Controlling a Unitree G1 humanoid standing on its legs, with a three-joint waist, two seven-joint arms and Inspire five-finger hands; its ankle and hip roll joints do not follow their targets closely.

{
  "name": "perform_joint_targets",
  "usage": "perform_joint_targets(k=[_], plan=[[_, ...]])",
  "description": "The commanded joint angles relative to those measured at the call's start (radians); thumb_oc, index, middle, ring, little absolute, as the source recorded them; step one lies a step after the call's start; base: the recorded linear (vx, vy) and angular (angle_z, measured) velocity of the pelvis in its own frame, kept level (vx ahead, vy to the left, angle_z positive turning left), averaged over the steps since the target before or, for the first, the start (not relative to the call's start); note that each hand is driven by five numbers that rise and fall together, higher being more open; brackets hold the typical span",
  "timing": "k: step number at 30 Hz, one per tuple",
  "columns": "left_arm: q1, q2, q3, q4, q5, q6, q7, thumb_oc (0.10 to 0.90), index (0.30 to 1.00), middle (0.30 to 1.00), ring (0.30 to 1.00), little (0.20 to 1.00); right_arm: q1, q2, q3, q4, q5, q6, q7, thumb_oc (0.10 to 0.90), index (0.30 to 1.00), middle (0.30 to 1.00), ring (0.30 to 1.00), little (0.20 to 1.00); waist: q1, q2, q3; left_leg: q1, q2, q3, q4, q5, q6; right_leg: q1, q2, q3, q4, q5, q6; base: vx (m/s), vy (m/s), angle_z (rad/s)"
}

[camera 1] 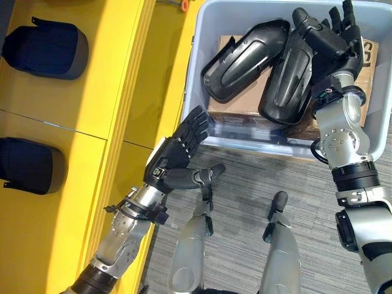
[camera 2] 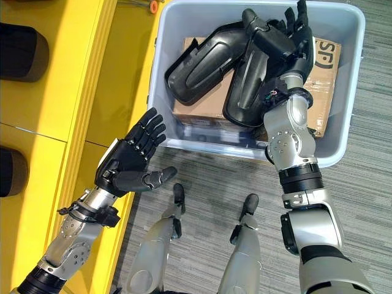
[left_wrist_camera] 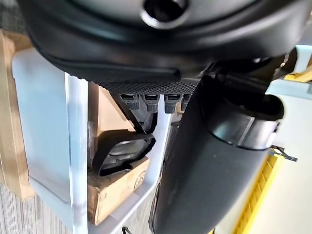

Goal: Move parts from the plastic box to the shelf.

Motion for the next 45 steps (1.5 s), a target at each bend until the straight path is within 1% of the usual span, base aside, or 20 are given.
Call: perform_joint_targets(k=[1, 3, 4, 5, 6, 7, 8, 13, 14, 16, 18, 20, 21, 22, 27, 28, 30, 33, 39, 45], plan=[[0.013, 0.01, 0.01, -0.181, -0.036, -0.115, -0.068, 0.9, 1.0, 1.0, 1.0, 1.0, -0.137, -0.073, -0.002, -0.184, -0.047, -0.127, 0.071, 0.9, 1.0, 1.0, 1.0, 1.0, -0.006, 0.051, -0.01, -0.006, -0.076, -0.039, 0.017, -0.129, 0.021, 0.111, 0.063, -0.039, 0.139, -0.307, -0.073, 0.0, 0.0, 0.0], [0.021, 0.015, 0.01, -0.184, -0.044, -0.113, -0.082, 0.9, 1.0, 1.0, 1.0, 1.0, -0.144, -0.074, 0.01, -0.21, -0.03, -0.137, 0.085, 0.9, 1.0, 1.0, 1.0, 1.0, -0.004, 0.05, -0.01, 0.001, -0.075, -0.039, 0.015, -0.129, 0.022, 0.124, 0.062, -0.042, 0.131, -0.305, -0.072, 0.0, -0.016, 0.0], [0.029, 0.022, 0.023, -0.187, -0.045, -0.11, -0.086, 0.9, 1.0, 1.0, 1.0, 1.0, -0.119, -0.079, 0.004, -0.247, -0.076, -0.121, 0.067, 0.9, 1.0, 1.0, 1.0, 1.0, -0.007, 0.044, -0.01, 0.004, -0.074, -0.041, 0.017, -0.131, 0.021, 0.131, 0.063, -0.045, 0.128, -0.303, -0.069, -0.08, -0.035, 0.0], [0.031, 0.027, 0.036, -0.191, -0.049, -0.105, -0.088, 0.9, 1.0, 1.0, 1.0, 1.0, -0.094, -0.086, -0.003, -0.281, -0.198, -0.062, 0.027, 0.9, 1.0, 1.0, 1.0, 1.0, -0.01, 0.043, -0.01, -0.012, -0.066, -0.033, 0.015, -0.112, 0.029, 0.115, 0.068, -0.056, 0.124, -0.281, -0.072, -0.08, -0.032, 0.01], [0.032, 0.022, 0.037, -0.189, -0.037, -0.104, -0.083, 0.9, 1.0, 1.0, 1.0, 1.0, -0.074, -0.089, 0.0, -0.309, -0.318, 0.002, -0.062, 0.9, 1.0, 1.0, 1.0, 1.0, -0.014, 0.038, -0.01, -0.009, -0.062, -0.028, 0.01, -0.11, 0.031, 0.116, 0.069, -0.054, 0.118, -0.276, -0.071, -0.08, -0.011, 0.03], [0.033, 0.017, 0.038, -0.194, -0.028, -0.101, -0.079, 0.9, 1.0, 1.0, 1.0, 1.0, -0.062, -0.09, 0.002, -0.32, -0.34, 0.019, -0.078, 0.9, 1.0, 1.0, 1.0, 1.0, -0.018, 0.035, -0.01, -0.008, -0.06, -0.028, 0.009, -0.11, 0.032, 0.117, 0.071, -0.05, 0.112, -0.273, -0.071, -0.01, -0.003, 0.04], [0.04, 0.016, 0.051, -0.202, -0.027, -0.097, -0.067, 0.9, 1.0, 1.0, 1.0, 1.0, 0.006, -0.087, -0.017, -0.365, -0.427, 0.064, -0.082, 0.9, 1.0, 1.0, 1.0, 1.0, -0.032, 0.029, -0.01, -0.009, -0.052, -0.024, 0.006, -0.108, 0.03, 0.112, 0.073, -0.044, 0.112, -0.27, -0.069, 0.0, 0.0, 0.0], [0.04, -0.004, 0.066, -0.209, 0.0, -0.1, -0.031, 0.9, 1.0, 1.0, 1.0, 1.0, 0.135, -0.076, -0.022, -0.469, -0.633, 0.151, -0.059, 0.9, 1.0, 1.0, 1.0, 1.0, -0.066, 0.019, -0.01, -0.014, -0.043, -0.006, 0.002, -0.106, 0.033, 0.092, 0.078, -0.026, 0.109, -0.26, -0.065, -0.01, 0.009, -0.01], [0.04, -0.01, 0.067, -0.217, 0.012, -0.096, -0.01, 0.9, 1.0, 1.0, 1.0, 1.0, 0.185, -0.073, -0.014, -0.508, -0.695, 0.191, -0.042, 0.9, 1.0, 1.0, 1.0, 1.0, -0.078, 0.015, -0.01, -0.016, -0.041, -0.004, 0.002, -0.105, 0.031, 0.087, 0.079, -0.021, 0.108, -0.258, -0.065, -0.03, 0.032, -0.06], [0.033, -0.024, 0.062, -0.215, 0.036, -0.097, 0.012, 0.9, 1.0, 1.0, 1.0, 1.0, 0.224, -0.07, 0.006, -0.557, -0.772, 0.225, -0.047, 0.9, 1.0, 1.0, 1.0, 1.0, -0.092, 0.011, -0.01, -0.021, -0.037, 0.006, 0.002, -0.102, 0.03, 0.077, 0.081, -0.012, 0.108, -0.255, -0.065, -0.02, 0.029, -0.08], [0.019, -0.032, 0.06, -0.214, 0.051, -0.098, 0.044, 0.9, 1.0, 1.0, 1.0, 1.0, 0.274, -0.073, 0.03, -0.6, -0.928, 0.281, -0.036, 0.9, 1.0, 1.0, 1.0, 1.0, -0.108, 0.008, -0.01, -0.026, -0.033, 0.013, 0.003, -0.099, 0.028, 0.066, 0.083, -0.004, 0.108, -0.252, -0.066, -0.02, 0.037, -0.12], [0.008, -0.044, 0.053, -0.209, 0.064, -0.102, 0.066, 0.9, 1.0, 1.0, 1.0, 1.0, 0.298, -0.074, 0.046, -0.631, -0.978, 0.322, -0.044, 0.9, 1.0, 1.0, 1.0, 1.0, -0.119, 0.006, -0.01, -0.029, -0.03, 0.02, 0.003, -0.099, 0.025, 0.06, 0.083, 0.001, 0.109, -0.251, -0.066, -0.02, 0.051, -0.19], [-0.003, -0.059, 0.047, -0.214, 0.063, -0.102, 0.083, 0.9, 1.0, 1.0, 1.0, 1.0, 0.341, -0.069, 0.072, -0.668, -1.05, 0.384, -0.056, 0.9, 1.0, 1.0, 1.0, 1.0, -0.133, 0.004, -0.01, -0.032, -0.027, 0.027, 0.002, -0.097, 0.023, 0.053, 0.084, 0.007, 0.107, -0.25, -0.067, -0.03, 0.064, -0.19], [-0.007, -0.066, 0.044, -0.22, 0.073, -0.106, 0.094, 0.9, 1.0, 1.0, 1.0, 1.0, 0.365, -0.068, 0.081, -0.682, -1.077, 0.4, -0.072, 0.9, 1.0, 1.0, 1.0, 1.0, -0.141, 0.004, -0.01, -0.036, -0.025, 0.03, 0.002, -0.097, 0.02, 0.046, 0.084, 0.01, 0.107, -0.25, -0.067, -0.03, 0.07, -0.17], [-0.022, -0.075, 0.038, -0.237, 0.091, -0.114, 0.14, 0.9, 1.0, 1.0, 1.0, 1.0, 0.427, -0.066, 0.101, -0.707, -1.145, 0.392, -0.091, 0.9, 1.0, 1.0, 1.0, 1.0, -0.158, 0.007, -0.01, -0.04, -0.025, 0.038, 0.001, -0.097, 0.022, 0.027, 0.084, 0.017, 0.116, -0.253, -0.066, -0.02, 0.027, -0.13], [-0.038, -0.08, 0.031, -0.246, 0.109, -0.099, 0.149, 0.9, 1.0, 1.0, 1.0, 1.0, 0.427, -0.056, 0.132, -0.709, -1.197, 0.406, -0.088, 0.9, 1.0, 1.0, 1.0, 1.0, -0.159, 0.01, -0.01, -0.048, -0.027, 0.037, -0.003, -0.093, 0.019, 0.018, 0.084, 0.016, 0.116, -0.254, -0.068, -0.04, 0.016, -0.09], [-0.04, -0.082, 0.026, -0.247, 0.105, -0.099, 0.155, 0.9, 1.0, 1.0, 1.0, 1.0, 0.416, -0.058, 0.146, -0.701, -1.222, 0.417, -0.08, 0.9, 1.0, 1.0, 1.0, 1.0, -0.158, 0.017, -0.01, -0.051, -0.029, 0.036, -0.002, -0.092, 0.017, 0.015, 0.082, 0.016, 0.121, -0.258, -0.069, -0.02, 0.027, -0.05], [-0.042, -0.086, 0.026, -0.242, 0.087, -0.095, 0.148, 0.9, 1.0, 1.0, 1.0, 1.0, 0.391, -0.066, 0.172, -0.679, -1.238, 0.421, -0.078, 0.9, 1.0, 1.0, 1.0, 1.0, -0.154, 0.026, -0.01, -0.05, -0.03, 0.037, -0.004, -0.089, 0.015, 0.009, 0.08, 0.015, 0.128, -0.263, -0.071, 0.0, 0.0, 0.0], [-0.039, -0.091, 0.026, -0.243, 0.076, -0.088, 0.12, 0.9, 1.0, 1.0, 1.0, 1.0, 0.34, -0.076, 0.185, -0.661, -1.394, 0.408, -0.072, 0.9, 1.0, 1.0, 1.0, 1.0, -0.144, 0.043, -0.01, -0.043, -0.038, 0.033, -0.014, -0.089, 0.015, -0.002, 0.075, 0.009, 0.137, -0.267, -0.071, 0.0, 0.012, 0.0], [-0.036, -0.093, 0.025, -0.25, 0.064, -0.079, 0.114, 0.9, 1.0, 1.0, 1.0, 1.0, 0.311, -0.084, 0.199, -0.675, -1.441, 0.409, -0.047, 0.9, 1.0, 1.0, 1.0, 1.0, -0.139, 0.056, -0.01, -0.039, -0.046, 0.031, -0.017, -0.089, 0.015, -0.009, 0.07, 0.009, 0.143, -0.268, -0.07, 0.0, 0.012, 0.0]])
